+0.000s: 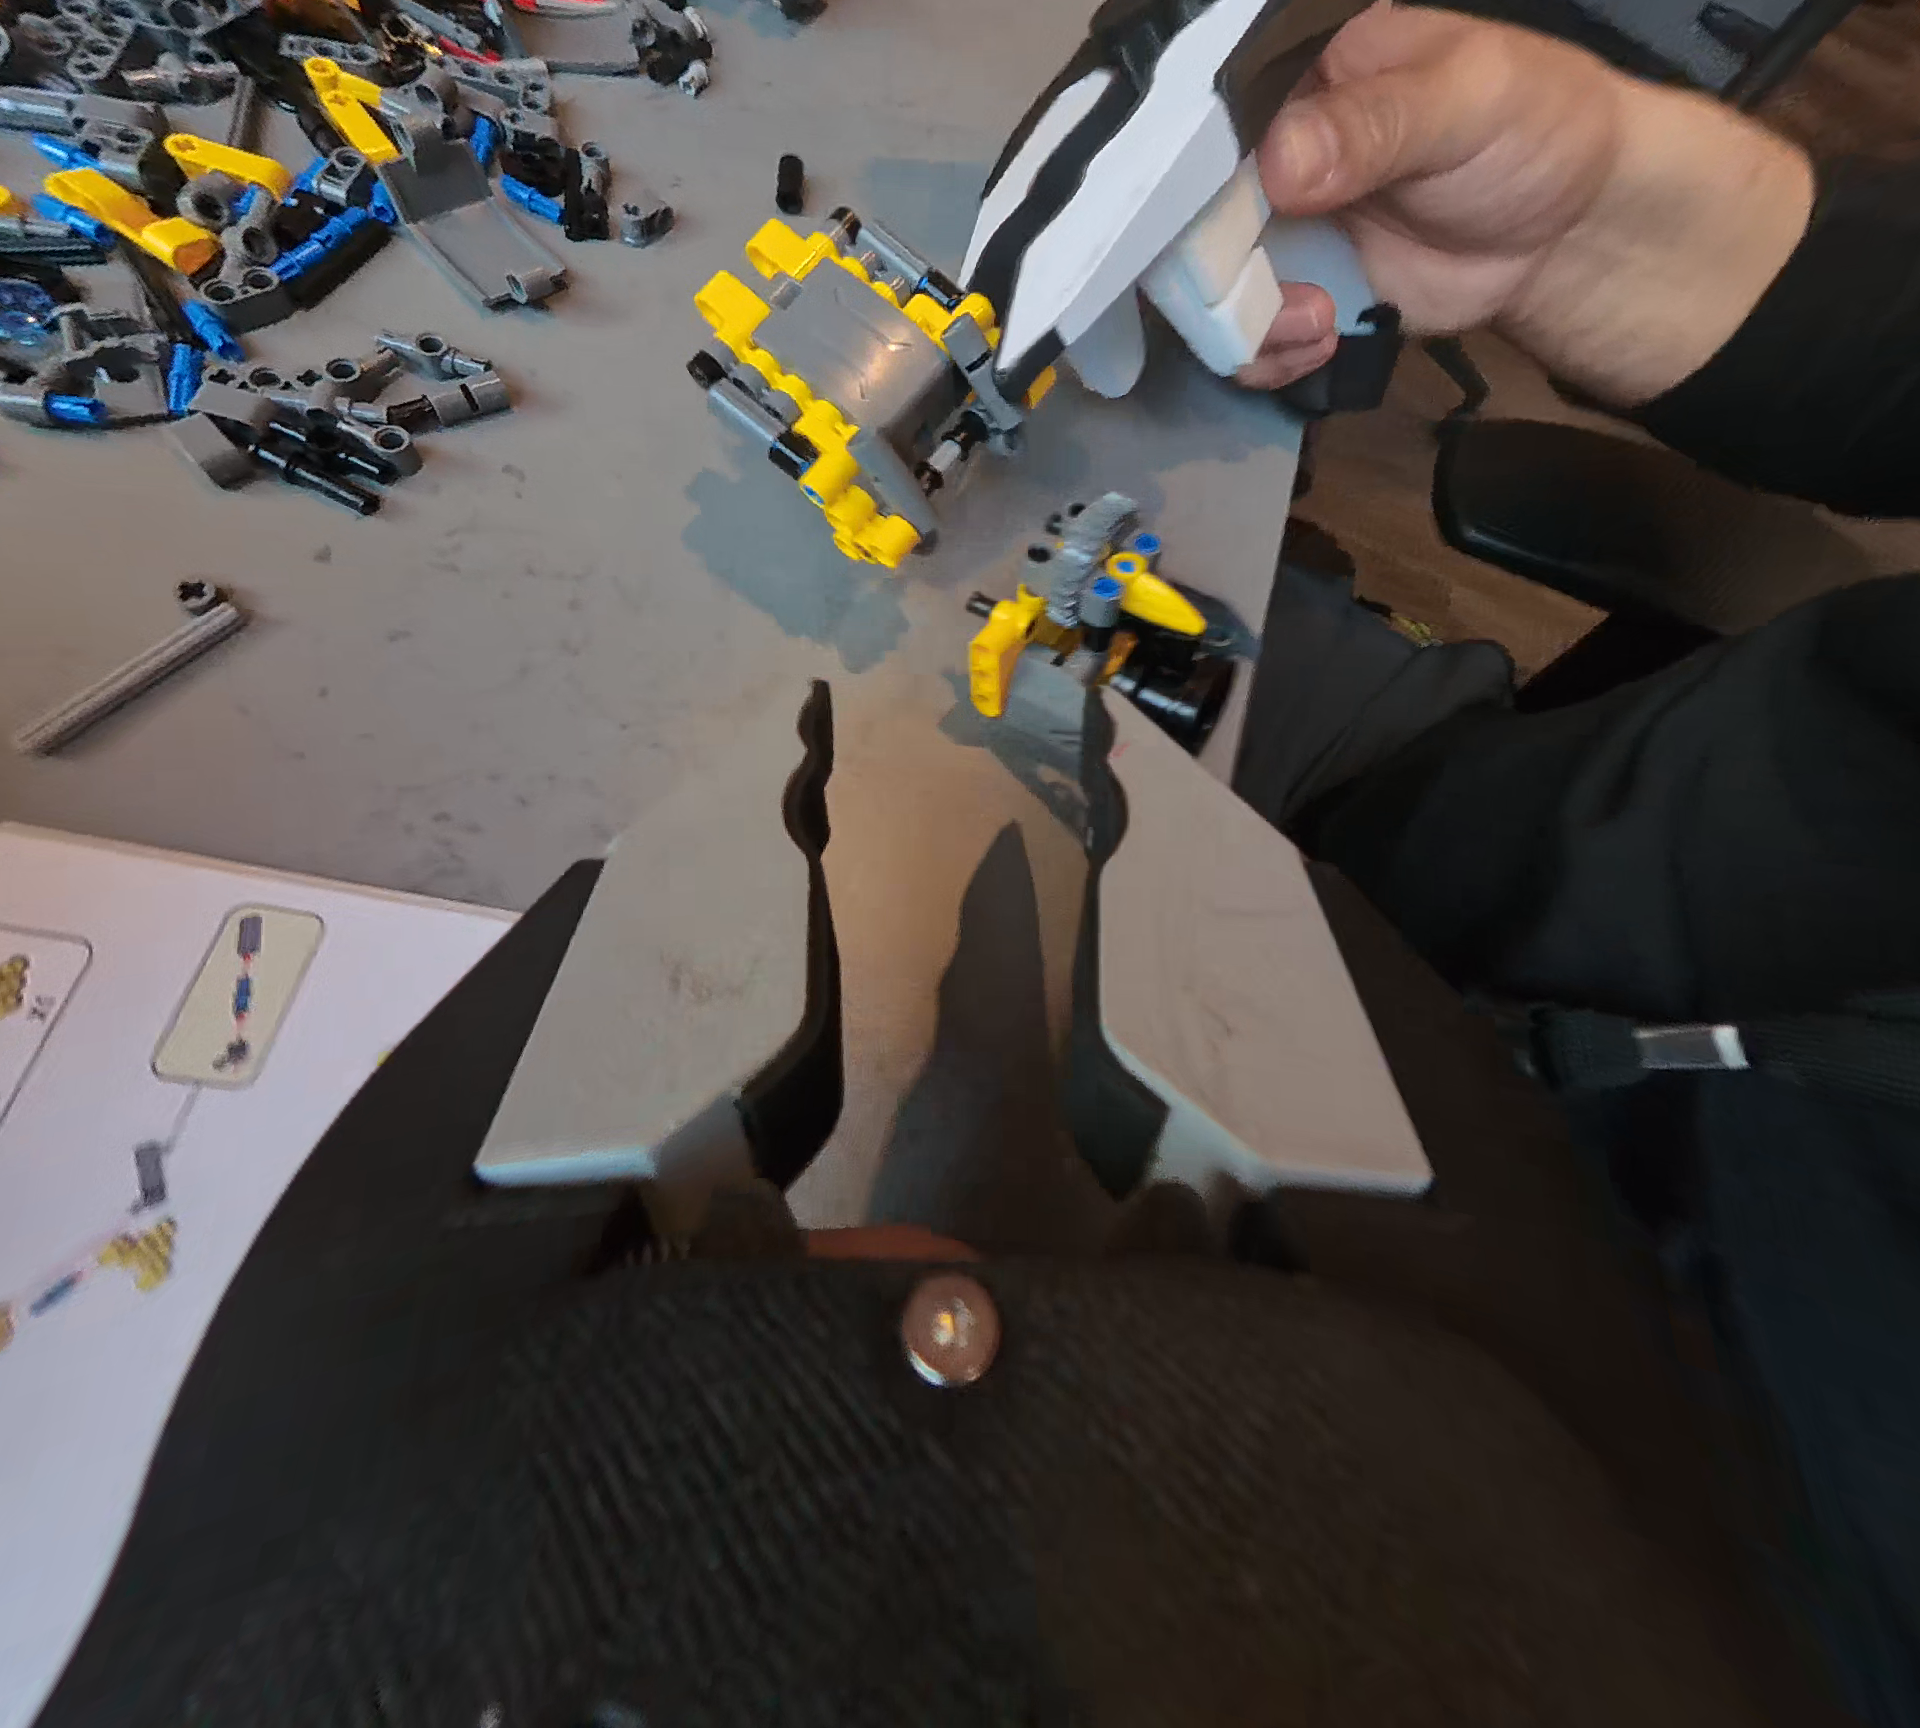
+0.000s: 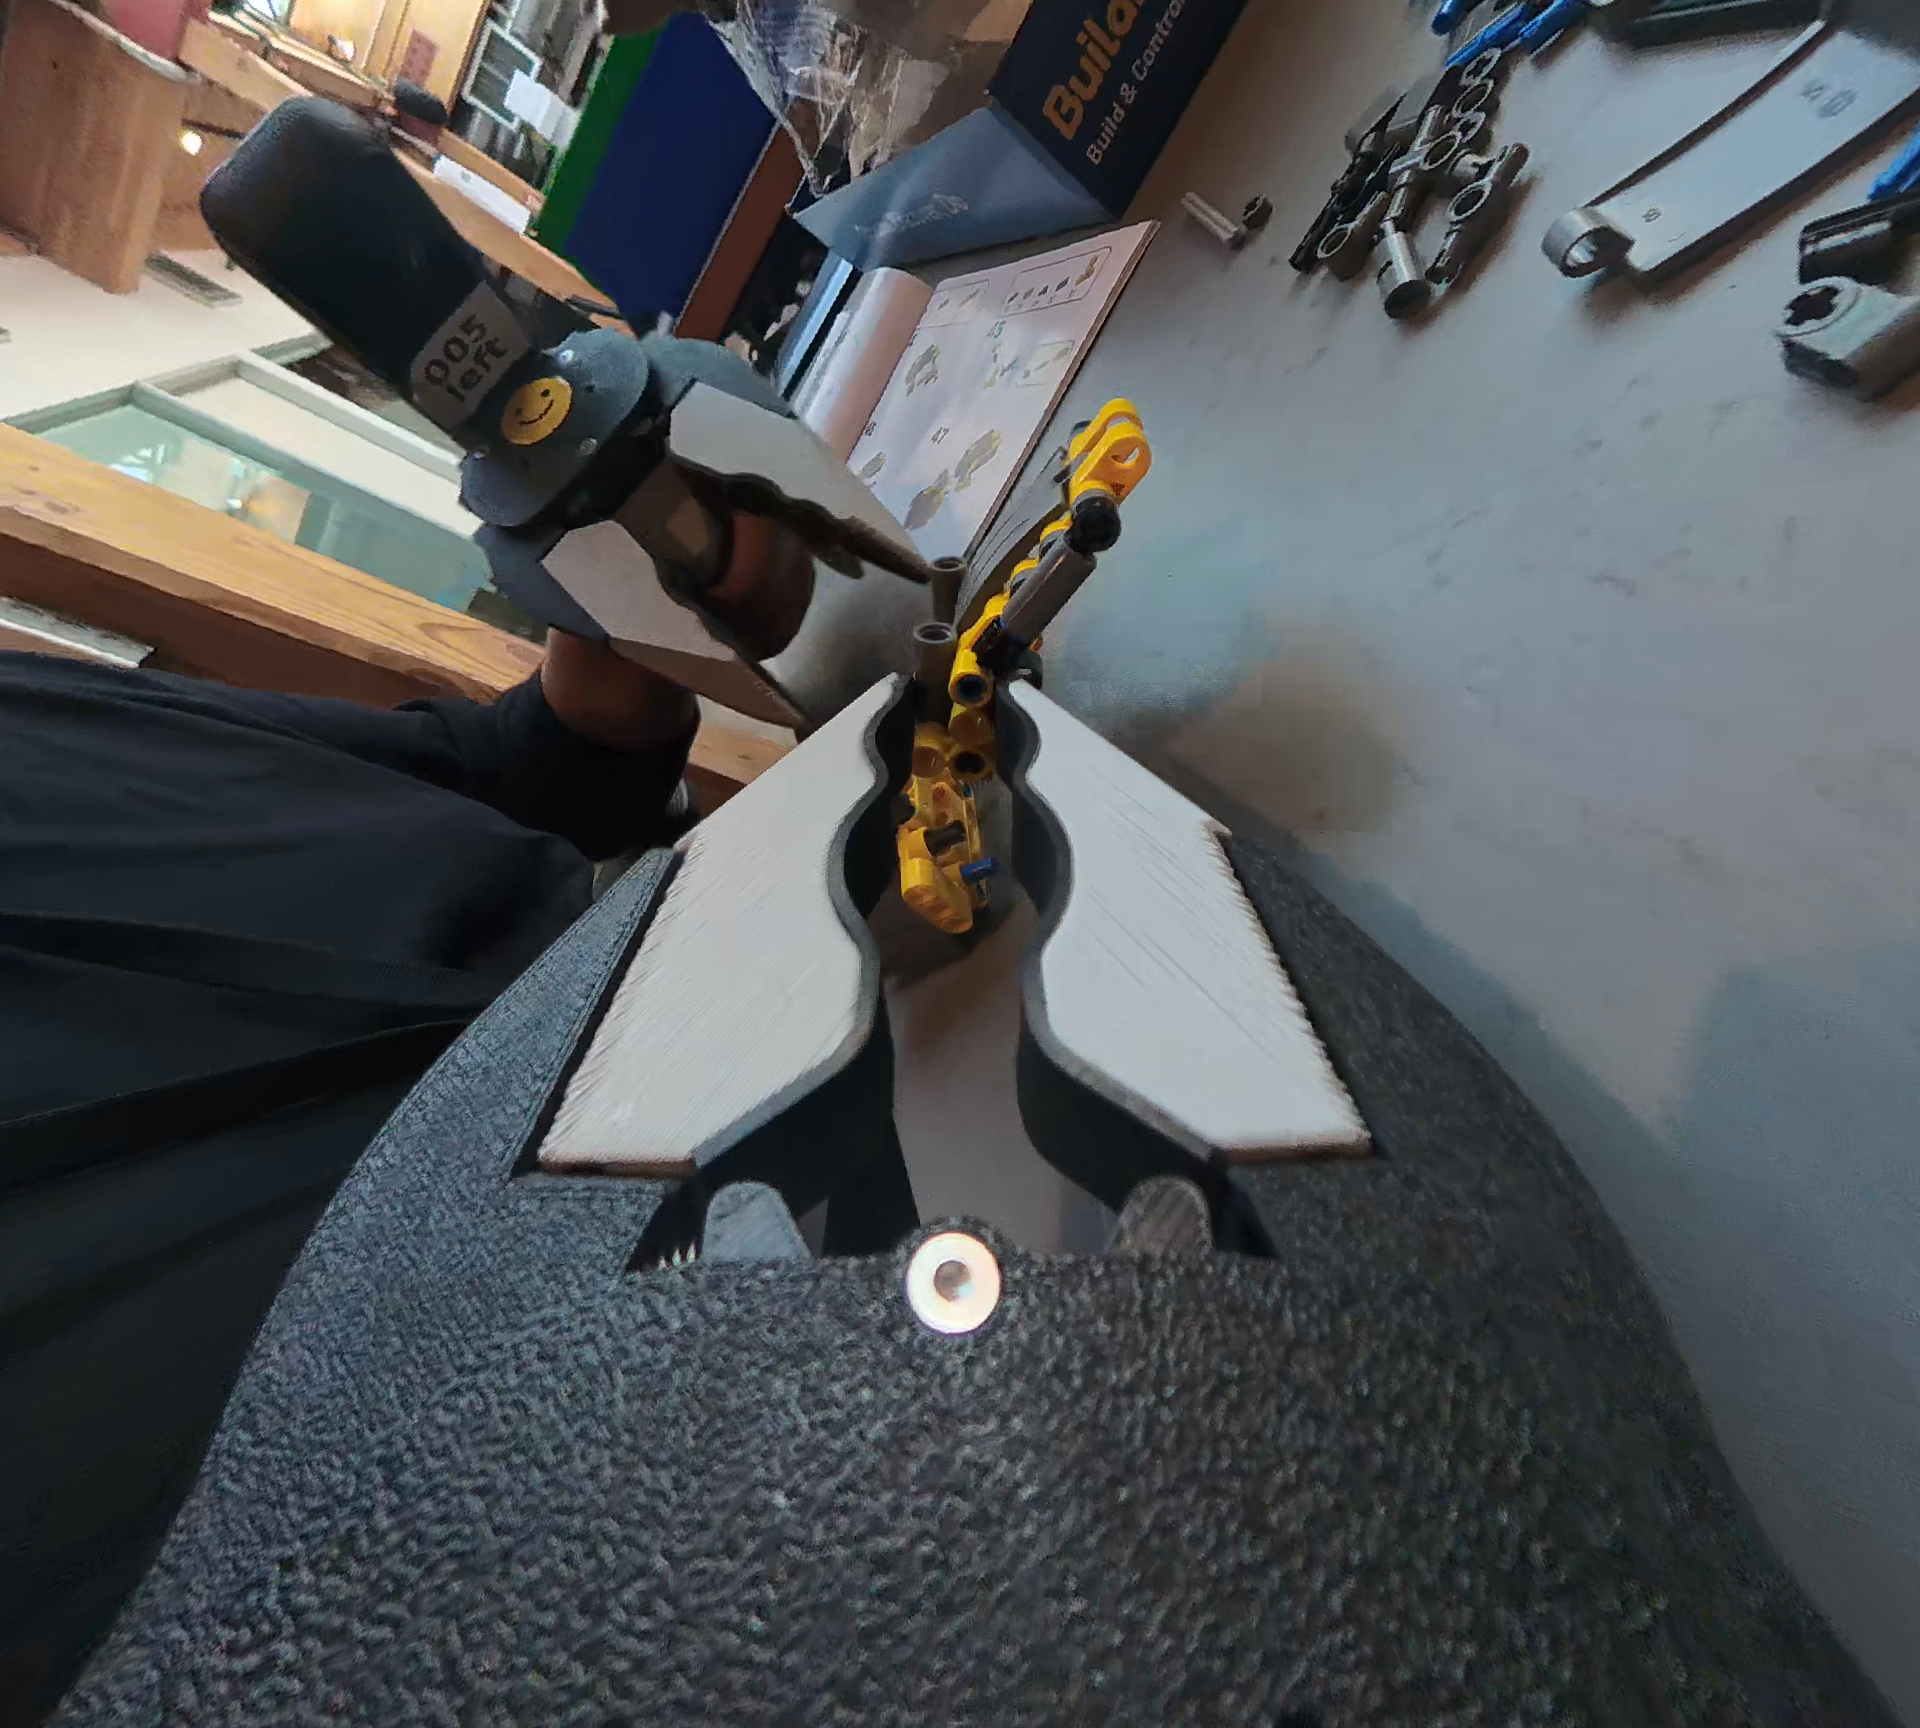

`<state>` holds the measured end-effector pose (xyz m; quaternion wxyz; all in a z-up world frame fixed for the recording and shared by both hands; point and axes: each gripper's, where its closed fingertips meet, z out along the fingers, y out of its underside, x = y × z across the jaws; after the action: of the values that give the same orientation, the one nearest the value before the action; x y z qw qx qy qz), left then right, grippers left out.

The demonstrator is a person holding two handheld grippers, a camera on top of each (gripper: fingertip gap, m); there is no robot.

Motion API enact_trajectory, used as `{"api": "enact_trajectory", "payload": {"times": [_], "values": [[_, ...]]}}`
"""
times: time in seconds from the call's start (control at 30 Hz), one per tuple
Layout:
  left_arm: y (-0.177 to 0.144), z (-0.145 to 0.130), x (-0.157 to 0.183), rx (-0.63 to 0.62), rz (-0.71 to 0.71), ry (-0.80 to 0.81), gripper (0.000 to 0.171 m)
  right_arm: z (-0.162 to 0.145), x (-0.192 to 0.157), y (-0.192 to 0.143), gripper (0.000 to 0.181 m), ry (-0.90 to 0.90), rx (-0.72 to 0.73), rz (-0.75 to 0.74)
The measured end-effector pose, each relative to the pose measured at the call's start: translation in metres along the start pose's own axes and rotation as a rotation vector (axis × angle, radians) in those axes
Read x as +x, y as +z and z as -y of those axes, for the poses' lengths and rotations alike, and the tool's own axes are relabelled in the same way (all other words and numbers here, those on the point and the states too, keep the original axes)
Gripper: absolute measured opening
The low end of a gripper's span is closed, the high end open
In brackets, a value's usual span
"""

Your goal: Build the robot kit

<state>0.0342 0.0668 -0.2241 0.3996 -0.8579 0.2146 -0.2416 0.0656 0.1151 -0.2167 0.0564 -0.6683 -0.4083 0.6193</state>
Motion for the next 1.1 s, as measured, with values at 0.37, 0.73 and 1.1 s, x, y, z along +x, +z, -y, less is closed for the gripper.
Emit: {"api": "enact_trajectory", "payload": {"times": [0.37,0.73,1.1], "values": [[0.034,-0.009,0.037,0.043,0.228,-0.159,0.102,0.002,-0.008,-0.024,0.013,-0.102,0.256,-0.136],[0.052,-0.009,0.025,0.031,0.357,-0.122,0.076,-0.007,-0.013,-0.031,0.013,-0.091,0.343,-0.153],[0.038,-0.017,0.014,-0.108,0.253,-0.015,0.075,0.0,-0.025,-0.026,0.012,-0.11,0.383,-0.151]]}}
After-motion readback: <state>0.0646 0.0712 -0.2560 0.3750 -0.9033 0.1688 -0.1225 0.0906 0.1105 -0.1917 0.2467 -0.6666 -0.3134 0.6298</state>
